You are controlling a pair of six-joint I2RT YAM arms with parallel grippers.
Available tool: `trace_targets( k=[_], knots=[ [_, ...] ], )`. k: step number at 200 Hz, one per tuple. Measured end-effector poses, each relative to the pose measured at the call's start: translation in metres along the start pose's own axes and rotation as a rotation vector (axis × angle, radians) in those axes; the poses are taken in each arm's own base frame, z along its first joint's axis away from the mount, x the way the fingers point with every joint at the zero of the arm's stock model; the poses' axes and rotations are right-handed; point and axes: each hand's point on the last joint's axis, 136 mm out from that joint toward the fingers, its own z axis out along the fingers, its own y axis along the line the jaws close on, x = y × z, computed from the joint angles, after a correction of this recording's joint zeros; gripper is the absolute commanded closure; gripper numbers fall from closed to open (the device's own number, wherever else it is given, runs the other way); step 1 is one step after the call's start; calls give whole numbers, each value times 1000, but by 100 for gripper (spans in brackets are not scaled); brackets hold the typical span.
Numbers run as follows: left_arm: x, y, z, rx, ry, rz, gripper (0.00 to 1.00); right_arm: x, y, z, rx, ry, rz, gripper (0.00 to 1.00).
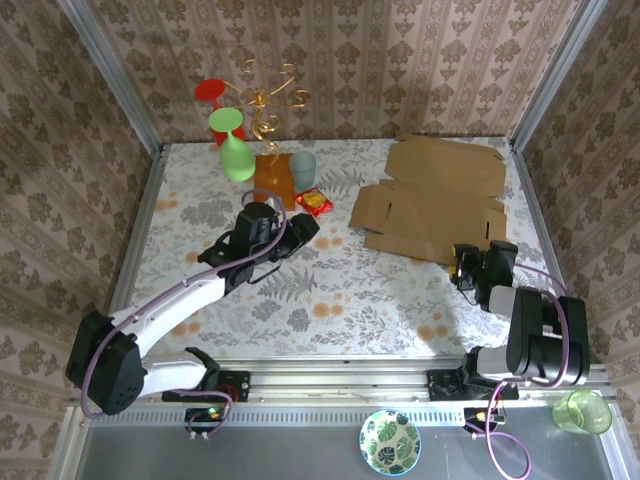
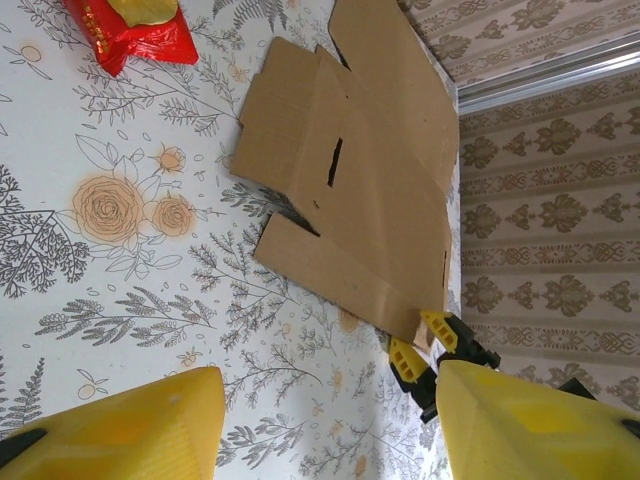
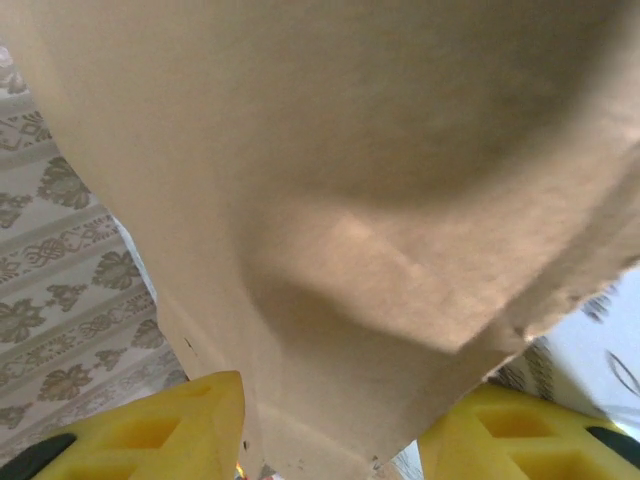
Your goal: Fold the paper box
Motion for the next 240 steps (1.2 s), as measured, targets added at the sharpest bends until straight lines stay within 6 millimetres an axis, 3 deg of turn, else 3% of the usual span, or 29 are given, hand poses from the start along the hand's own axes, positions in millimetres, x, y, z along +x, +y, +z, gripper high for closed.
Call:
trace_targets(
  k=[17, 43, 71, 94, 118, 138, 161, 186, 208, 240],
  knots=[
    [0, -1, -1, 3, -2, -1, 43, -2, 2, 5, -20, 1, -6, 72],
    [0, -1, -2, 9, -5, -3, 43, -7, 4, 8, -48, -23, -17, 100],
    [0, 2, -2, 5, -7, -7, 44, -10, 15, 3, -87, -51, -28, 100],
    [-2, 0, -1, 14, -14, -13, 43, -2, 40, -13, -147, -64, -62, 100],
    [-5, -3, 9, 36, -24, -33, 34, 14, 72, -32, -201, -62, -91, 100],
    [-3, 2, 31, 36, -18, -84, 26, 32, 88, -48, -222, -51, -106, 100],
    [7, 12, 61, 14, 2, -174, 22, 46, 90, -60, -215, -39, -101, 100],
    [12, 16, 87, -15, 0, -275, 21, 50, 78, -61, -157, -32, -78, 100],
    [5, 6, 98, 9, -30, -363, 21, 52, 75, -63, -122, -28, -58, 100],
    [-5, -5, 110, 46, -56, -490, 21, 57, 87, -72, -139, -22, -41, 100]
  ],
)
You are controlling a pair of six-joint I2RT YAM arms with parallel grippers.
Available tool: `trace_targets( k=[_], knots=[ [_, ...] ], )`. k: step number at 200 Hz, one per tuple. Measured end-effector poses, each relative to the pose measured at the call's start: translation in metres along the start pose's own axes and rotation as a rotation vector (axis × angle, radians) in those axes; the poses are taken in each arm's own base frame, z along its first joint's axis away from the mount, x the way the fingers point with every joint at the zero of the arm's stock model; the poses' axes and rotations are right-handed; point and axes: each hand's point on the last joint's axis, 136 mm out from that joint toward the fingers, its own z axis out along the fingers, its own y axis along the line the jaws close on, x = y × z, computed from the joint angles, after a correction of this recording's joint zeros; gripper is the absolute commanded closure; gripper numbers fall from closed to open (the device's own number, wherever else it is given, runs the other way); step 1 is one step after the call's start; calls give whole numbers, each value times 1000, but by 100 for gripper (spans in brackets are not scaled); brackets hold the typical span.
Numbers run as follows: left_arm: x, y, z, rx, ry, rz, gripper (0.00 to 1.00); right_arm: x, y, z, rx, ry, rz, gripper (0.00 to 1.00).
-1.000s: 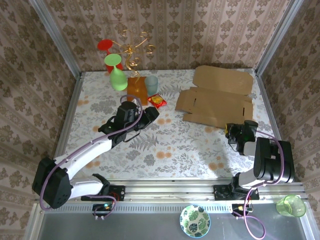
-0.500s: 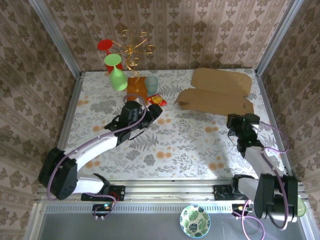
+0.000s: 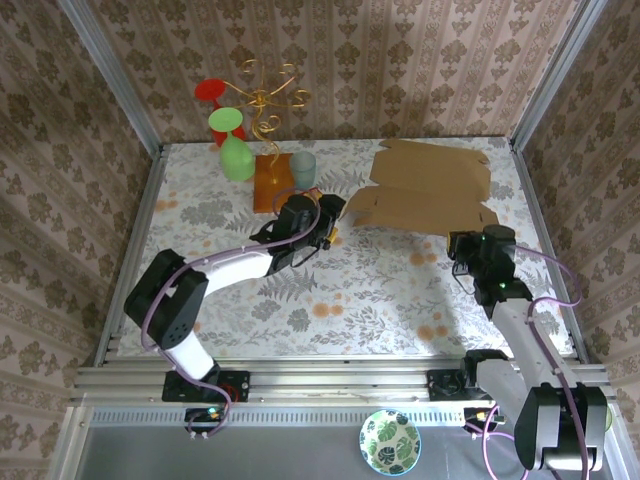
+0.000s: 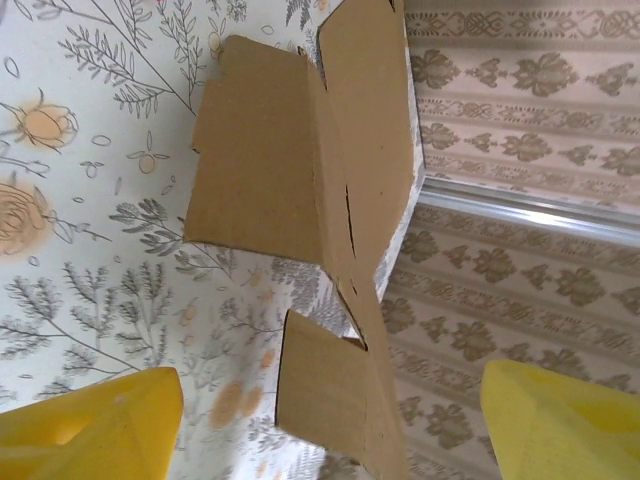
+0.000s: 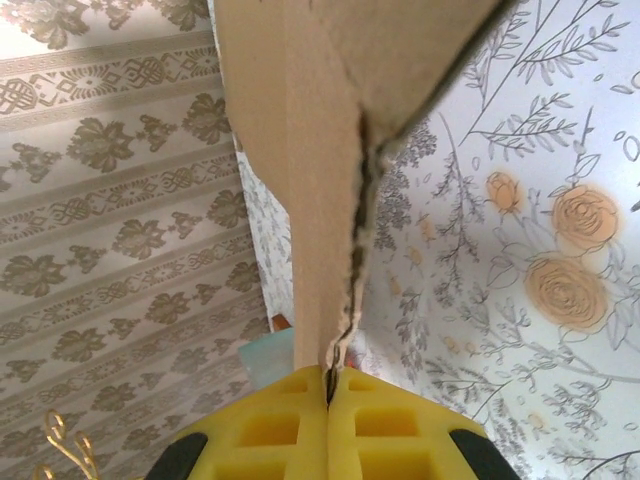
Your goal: Fold the paper box
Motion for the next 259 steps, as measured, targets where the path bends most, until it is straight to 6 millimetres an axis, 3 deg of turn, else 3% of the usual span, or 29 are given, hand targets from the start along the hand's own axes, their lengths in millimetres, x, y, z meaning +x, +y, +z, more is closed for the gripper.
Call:
trace_targets(
  k=[34, 81, 116, 147, 176, 207, 233, 259],
  knots=[
    [1, 11, 9, -22, -10, -120, 25, 3, 12, -4, -7, 1, 12, 100],
    [-12, 30, 31, -38, -78, -316, 26, 8, 22, -8, -7, 13, 19, 100],
    [-20, 15, 43, 17, -101, -391, 32, 12, 18, -10, 11, 23, 29, 100],
    [-22, 7, 42, 26, -103, -412, 32, 12, 16, -11, 16, 23, 34, 100],
    [-23, 12, 25, -59, -87, -365, 28, 12, 14, -12, 31, 22, 40, 100],
    [-16, 1, -18, -133, -49, -204, 22, 14, 31, -13, 15, 24, 37, 100],
    [10, -28, -51, -88, 13, -145, 22, 17, 43, -14, -7, 31, 38, 100],
    [42, -39, -55, -52, 66, -161, 22, 20, 41, -10, 8, 41, 52, 100]
  ],
)
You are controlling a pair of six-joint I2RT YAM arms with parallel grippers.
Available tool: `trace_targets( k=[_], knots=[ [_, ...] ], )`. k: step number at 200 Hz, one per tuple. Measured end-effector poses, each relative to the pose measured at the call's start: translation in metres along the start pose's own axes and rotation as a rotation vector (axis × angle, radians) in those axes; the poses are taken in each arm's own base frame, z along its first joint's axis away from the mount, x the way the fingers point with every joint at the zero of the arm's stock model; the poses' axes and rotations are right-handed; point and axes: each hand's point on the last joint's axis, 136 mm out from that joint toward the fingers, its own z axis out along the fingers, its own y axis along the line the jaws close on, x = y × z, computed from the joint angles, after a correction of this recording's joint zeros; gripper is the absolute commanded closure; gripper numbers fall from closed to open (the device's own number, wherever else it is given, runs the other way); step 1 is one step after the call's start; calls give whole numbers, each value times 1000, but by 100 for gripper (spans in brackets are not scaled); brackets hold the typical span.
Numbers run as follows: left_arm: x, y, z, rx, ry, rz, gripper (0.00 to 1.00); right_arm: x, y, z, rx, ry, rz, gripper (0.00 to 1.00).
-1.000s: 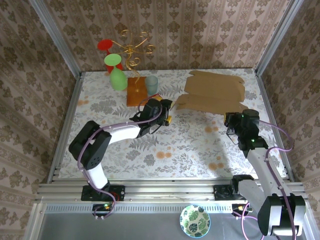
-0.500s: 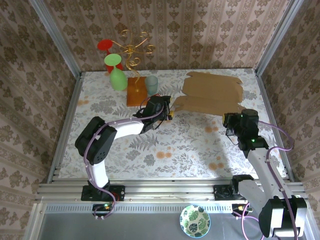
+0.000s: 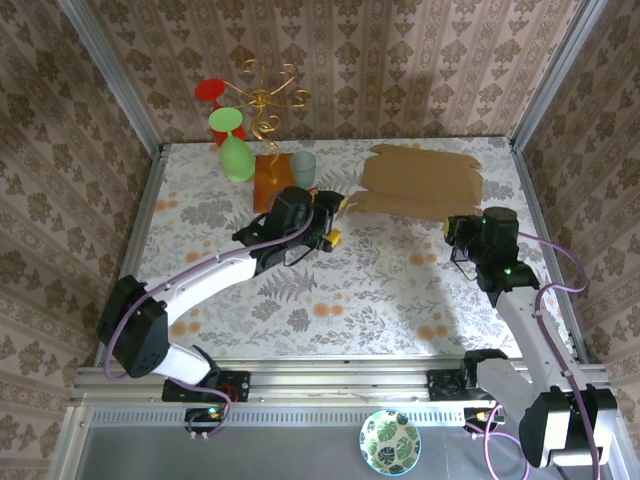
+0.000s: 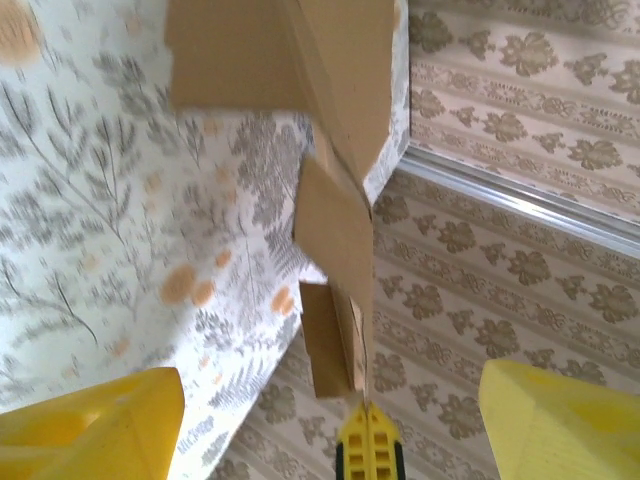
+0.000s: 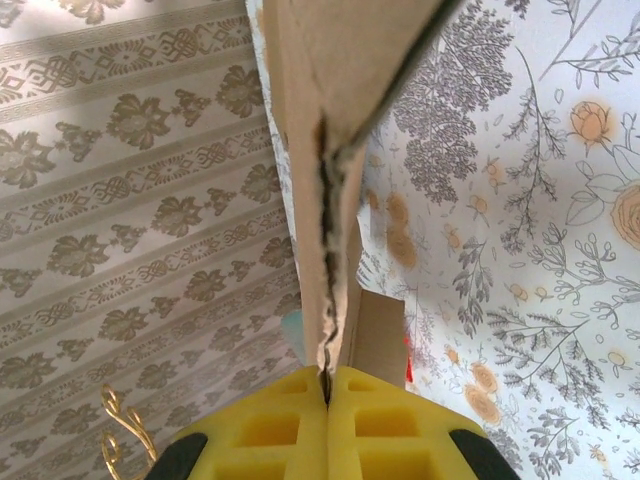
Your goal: Fold the paper box
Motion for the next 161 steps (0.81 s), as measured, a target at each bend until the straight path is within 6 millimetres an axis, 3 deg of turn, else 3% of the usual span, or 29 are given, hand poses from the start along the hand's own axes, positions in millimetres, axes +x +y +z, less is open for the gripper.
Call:
trace_targets(
  k=[27, 61, 94, 135, 150, 161],
  knots=[
    [8, 0, 21, 0, -6, -45, 23, 5, 4, 2, 1, 11, 0, 100],
    [5, -21, 48, 43, -33, -83, 33, 10, 7, 1, -6, 21, 13, 100],
    [7, -43, 69, 137, -35, -115, 53, 12, 7, 1, -7, 24, 25, 100],
    [3, -38, 86, 144, -44, -125, 83, 13, 12, -4, -30, 26, 40, 100],
    [4, -40, 86, 153, -43, -120, 100, 13, 13, -5, -33, 24, 46, 100],
    [4, -42, 86, 161, -41, -114, 100, 12, 15, -6, -42, 19, 48, 100]
  ],
)
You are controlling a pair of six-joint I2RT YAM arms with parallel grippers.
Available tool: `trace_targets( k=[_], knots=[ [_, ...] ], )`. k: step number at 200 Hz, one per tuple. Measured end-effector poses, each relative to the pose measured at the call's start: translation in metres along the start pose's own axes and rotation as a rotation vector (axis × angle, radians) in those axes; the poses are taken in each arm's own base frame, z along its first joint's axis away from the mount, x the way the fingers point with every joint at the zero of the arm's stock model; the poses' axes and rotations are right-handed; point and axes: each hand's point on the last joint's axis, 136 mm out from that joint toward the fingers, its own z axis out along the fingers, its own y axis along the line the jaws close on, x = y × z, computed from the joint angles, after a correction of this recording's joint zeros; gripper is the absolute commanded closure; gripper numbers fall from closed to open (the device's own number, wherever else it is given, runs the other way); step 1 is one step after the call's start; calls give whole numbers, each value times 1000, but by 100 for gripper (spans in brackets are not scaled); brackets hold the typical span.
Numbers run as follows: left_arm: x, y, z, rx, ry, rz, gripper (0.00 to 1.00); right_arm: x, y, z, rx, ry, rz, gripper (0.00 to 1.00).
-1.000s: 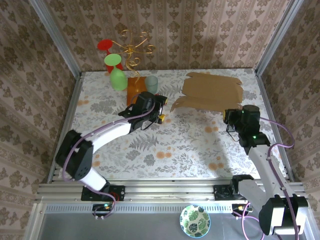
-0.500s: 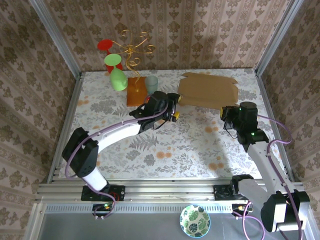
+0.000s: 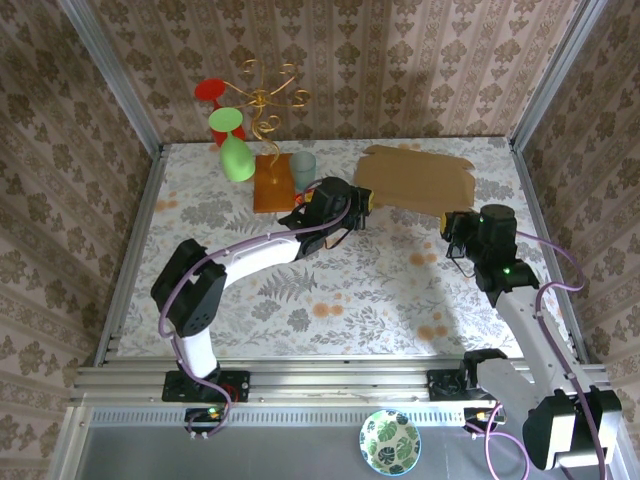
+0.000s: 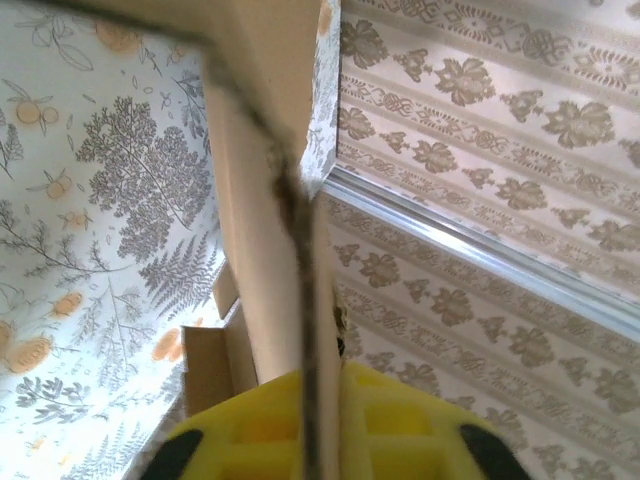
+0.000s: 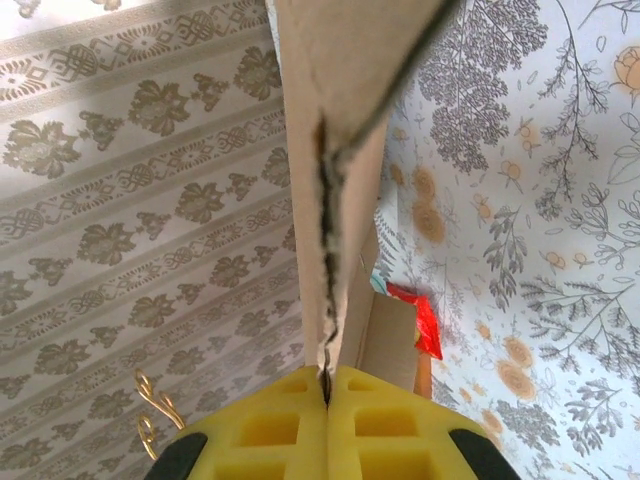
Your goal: Fold the paper box
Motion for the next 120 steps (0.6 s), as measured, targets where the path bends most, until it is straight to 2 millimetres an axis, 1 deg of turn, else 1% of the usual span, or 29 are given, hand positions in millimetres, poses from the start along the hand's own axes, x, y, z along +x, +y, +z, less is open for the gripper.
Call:
trace_targets(
  k=[15, 31, 32, 38, 46, 61, 85, 120],
  knots=[
    [1, -2, 0, 11, 1, 13, 100, 0, 5, -1, -22, -6, -3, 99],
    [3, -6, 0, 31, 3, 14, 100, 1, 12, -2, -54, -14, -10, 72],
    [3, -6, 0, 32, 3, 14, 100, 1, 12, -3, -55, -14, -9, 72],
    [4, -7, 0, 38, 0, 15, 100, 2, 15, -3, -68, -17, -17, 64],
    [4, -9, 0, 48, -7, 16, 100, 5, 17, -5, -87, -16, -17, 58],
    [5, -11, -1, 63, -15, 19, 100, 14, 19, -6, -108, -2, -23, 54],
    [4, -16, -3, 82, -26, 18, 100, 23, 19, -2, -118, 11, -26, 53],
    [3, -17, -8, 87, -37, 18, 100, 22, 21, 5, -124, -8, -27, 52]
  ],
)
